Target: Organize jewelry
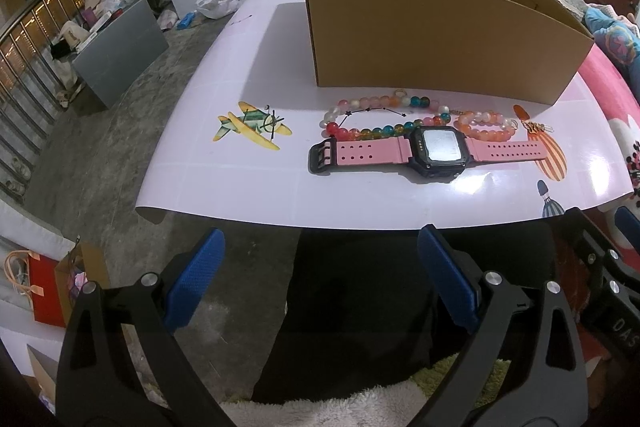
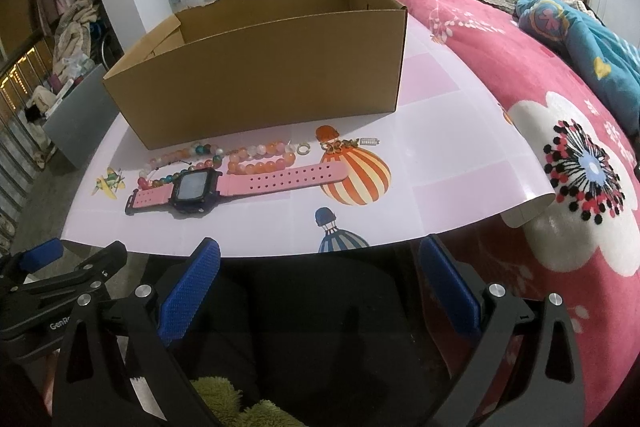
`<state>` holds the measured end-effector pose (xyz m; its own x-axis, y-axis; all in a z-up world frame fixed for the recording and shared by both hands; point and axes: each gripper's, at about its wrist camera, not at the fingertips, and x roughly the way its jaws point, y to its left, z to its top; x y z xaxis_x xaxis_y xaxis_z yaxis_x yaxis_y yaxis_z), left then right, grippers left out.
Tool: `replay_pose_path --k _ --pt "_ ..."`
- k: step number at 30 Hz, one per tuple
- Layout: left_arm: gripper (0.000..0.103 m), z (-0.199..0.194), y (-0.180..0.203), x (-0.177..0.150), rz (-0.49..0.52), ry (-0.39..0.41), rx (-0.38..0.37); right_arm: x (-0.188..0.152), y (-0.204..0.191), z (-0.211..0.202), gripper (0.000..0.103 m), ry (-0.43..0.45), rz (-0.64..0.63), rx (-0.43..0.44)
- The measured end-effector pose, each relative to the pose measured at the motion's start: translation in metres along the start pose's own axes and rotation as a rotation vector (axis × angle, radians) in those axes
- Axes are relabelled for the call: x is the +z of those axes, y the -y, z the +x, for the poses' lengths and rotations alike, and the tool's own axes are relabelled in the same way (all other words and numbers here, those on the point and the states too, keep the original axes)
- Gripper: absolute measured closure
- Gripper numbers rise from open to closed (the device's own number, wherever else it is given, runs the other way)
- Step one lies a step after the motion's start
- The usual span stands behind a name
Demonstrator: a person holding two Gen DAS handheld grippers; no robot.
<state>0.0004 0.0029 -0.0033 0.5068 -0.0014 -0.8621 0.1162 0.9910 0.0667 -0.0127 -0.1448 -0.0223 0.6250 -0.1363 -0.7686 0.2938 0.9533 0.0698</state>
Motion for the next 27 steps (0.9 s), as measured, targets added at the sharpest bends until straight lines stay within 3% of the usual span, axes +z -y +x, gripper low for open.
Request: replay_pose_path --k 27 --pt "0.009 -0.0029 -0.0024 0.0 0.002 0.004 0.021 0.0005 -0.0019 -0.0025 0.006 0.005 -0.002 0.0"
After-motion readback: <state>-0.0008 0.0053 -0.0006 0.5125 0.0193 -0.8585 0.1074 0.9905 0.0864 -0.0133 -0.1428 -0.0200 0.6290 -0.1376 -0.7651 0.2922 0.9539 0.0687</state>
